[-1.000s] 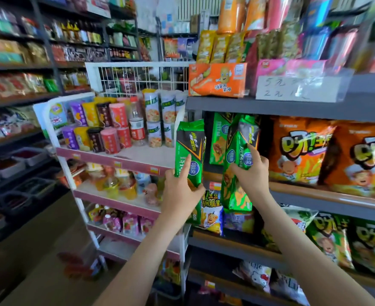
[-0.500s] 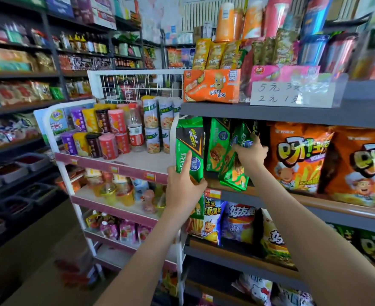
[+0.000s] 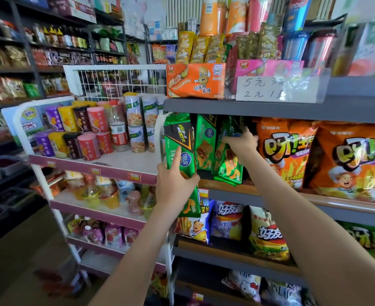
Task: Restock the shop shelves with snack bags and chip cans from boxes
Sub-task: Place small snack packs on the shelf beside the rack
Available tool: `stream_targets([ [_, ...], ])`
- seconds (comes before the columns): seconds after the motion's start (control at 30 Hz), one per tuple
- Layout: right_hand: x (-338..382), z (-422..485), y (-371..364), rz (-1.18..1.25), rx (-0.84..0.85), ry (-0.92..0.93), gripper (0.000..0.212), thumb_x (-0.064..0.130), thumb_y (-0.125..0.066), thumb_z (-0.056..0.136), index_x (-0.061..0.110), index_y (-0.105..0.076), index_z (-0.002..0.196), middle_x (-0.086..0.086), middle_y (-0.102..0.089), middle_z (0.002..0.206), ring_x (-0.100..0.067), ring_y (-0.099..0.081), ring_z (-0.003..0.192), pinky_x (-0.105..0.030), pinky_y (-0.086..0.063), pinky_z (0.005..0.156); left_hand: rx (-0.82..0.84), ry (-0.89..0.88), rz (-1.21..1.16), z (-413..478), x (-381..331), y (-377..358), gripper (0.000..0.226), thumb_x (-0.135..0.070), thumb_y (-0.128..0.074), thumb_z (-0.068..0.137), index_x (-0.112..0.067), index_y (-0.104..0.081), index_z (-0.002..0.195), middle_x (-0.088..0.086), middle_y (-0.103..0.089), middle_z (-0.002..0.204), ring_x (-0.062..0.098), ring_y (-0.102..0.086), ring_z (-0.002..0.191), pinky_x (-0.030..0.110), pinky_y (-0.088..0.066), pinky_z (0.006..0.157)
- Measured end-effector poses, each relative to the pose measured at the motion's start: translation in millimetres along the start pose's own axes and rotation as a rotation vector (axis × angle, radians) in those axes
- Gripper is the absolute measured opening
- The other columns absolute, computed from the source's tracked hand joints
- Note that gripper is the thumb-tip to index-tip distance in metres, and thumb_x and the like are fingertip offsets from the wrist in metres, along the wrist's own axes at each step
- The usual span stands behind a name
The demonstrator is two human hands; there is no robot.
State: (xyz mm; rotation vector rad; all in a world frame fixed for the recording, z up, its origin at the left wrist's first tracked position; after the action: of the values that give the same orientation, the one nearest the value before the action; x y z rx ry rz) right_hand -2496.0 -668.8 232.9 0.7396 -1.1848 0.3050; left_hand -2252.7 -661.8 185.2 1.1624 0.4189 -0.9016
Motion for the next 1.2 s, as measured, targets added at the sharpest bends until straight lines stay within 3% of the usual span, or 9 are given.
stream_targets([
  [0.13, 1.7, -10.9, 0.1, 0.089, -0.033, 0.122, 0.073, 0.019, -0.071, 0.081, 0.022, -0.037, 0.146, -0.015, -0.029, 0.138, -0.033, -0.039, 0.124, -0.033, -0.044, 0.087, -0.002, -0.016, 0.019, -1.1, 2.9, 3.4, 0.086, -0.048, -0.064, 0.085, -0.048, -0.009, 0.151, 0.002, -0.035, 0.109, 0.021, -0.057, 0.078, 0.031, -0.050, 0.068],
  [0.37, -3.0, -20.7, -2.0, 0.273, -0.293, 0.122, 0.074, 0.012, -0.075, 0.076, 0.008, -0.033, 0.136, -0.019, -0.035, 0.133, -0.035, -0.034, 0.124, -0.037, -0.038, 0.094, -0.001, 0.015, 0.050, -6.3, 9.1, 9.4, 0.085, -0.047, -0.063, 0.087, -0.048, -0.008, 0.151, 0.001, -0.033, 0.109, 0.021, -0.056, 0.080, 0.031, -0.045, 0.065],
  [0.6, 2.0, -9.3, -11.9, 0.185, -0.302, 0.089, 0.077, 0.011, -0.076, 0.077, 0.008, -0.029, 0.138, -0.022, -0.033, 0.135, -0.036, -0.031, 0.125, -0.039, -0.037, 0.096, 0.004, 0.024, 0.020, -2.1, -0.2, 12.0, 0.084, -0.047, -0.062, 0.085, -0.048, -0.010, 0.151, 0.003, -0.034, 0.110, 0.026, -0.056, 0.090, 0.039, -0.053, 0.080],
  [0.8, 1.7, -8.3, -14.6, 0.129, -0.280, 0.179, 0.077, 0.012, -0.076, 0.076, 0.004, -0.031, 0.137, -0.024, -0.034, 0.132, -0.037, -0.032, 0.121, -0.041, -0.034, 0.096, 0.067, 0.056, -0.017, 6.5, -4.4, 6.4, 0.083, -0.047, -0.063, 0.084, -0.049, -0.013, 0.150, 0.003, -0.036, 0.114, 0.025, -0.060, 0.089, 0.035, -0.054, 0.078],
  [0.93, 6.3, -2.9, -15.4, 0.128, -0.232, 0.037, 0.087, 0.014, -0.078, 0.076, 0.009, -0.023, 0.143, -0.021, -0.029, 0.141, -0.036, -0.029, 0.130, -0.042, -0.037, 0.096, 0.101, 0.075, -0.025, 8.0, -3.9, 4.4, 0.083, -0.047, -0.065, 0.083, -0.049, -0.015, 0.150, 0.000, -0.033, 0.107, 0.025, -0.062, 0.084, 0.035, -0.055, 0.076],
  [1.07, -1.0, 1.3, -26.2, 0.260, -0.047, -0.254, 0.108, 0.017, -0.079, 0.077, 0.017, -0.002, 0.152, -0.014, -0.024, 0.151, -0.033, -0.032, 0.135, -0.044, -0.038, 0.104, 0.076, 0.078, -0.034, 8.5, 1.5, 8.7, 0.083, -0.047, -0.066, 0.084, -0.048, -0.015, 0.150, -0.001, -0.033, 0.104, 0.020, -0.059, 0.077, 0.029, -0.052, 0.065],
  [1.13, -7.0, -1.8, -31.1, 0.409, 0.005, -0.367, 0.100, 0.019, -0.082, 0.075, 0.010, -0.014, 0.147, -0.014, -0.033, 0.147, -0.030, -0.043, 0.128, -0.039, -0.044, 0.100, 0.065, 0.078, -0.018, 7.7, 5.9, 12.8, 0.082, -0.047, -0.065, 0.085, -0.049, -0.015, 0.150, -0.001, -0.033, 0.104, 0.020, -0.058, 0.073, 0.028, -0.048, 0.060],
  [1.2, -11.0, -7.4, -39.9, 0.599, 0.023, -0.411, 0.083, 0.018, -0.085, 0.069, 0.007, -0.030, 0.130, -0.015, -0.046, 0.133, -0.028, -0.055, 0.112, -0.041, -0.051, 0.093, 0.051, 0.077, 0.014, 5.5, 10.7, 17.9, 0.081, -0.048, -0.064, 0.085, -0.049, -0.015, 0.150, 0.000, -0.034, 0.105, 0.023, -0.060, 0.074, 0.030, -0.051, 0.062],
])
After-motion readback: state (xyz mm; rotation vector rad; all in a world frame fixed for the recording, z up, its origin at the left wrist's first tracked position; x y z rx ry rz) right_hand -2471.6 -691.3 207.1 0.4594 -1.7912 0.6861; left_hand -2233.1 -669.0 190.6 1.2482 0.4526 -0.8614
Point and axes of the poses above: each hand's wrist, its own z-axis towards the middle knuckle, its own y-axis out of the back of the hand, x = y × z, the point moved 7 cm from there along z, towards the middle knuckle
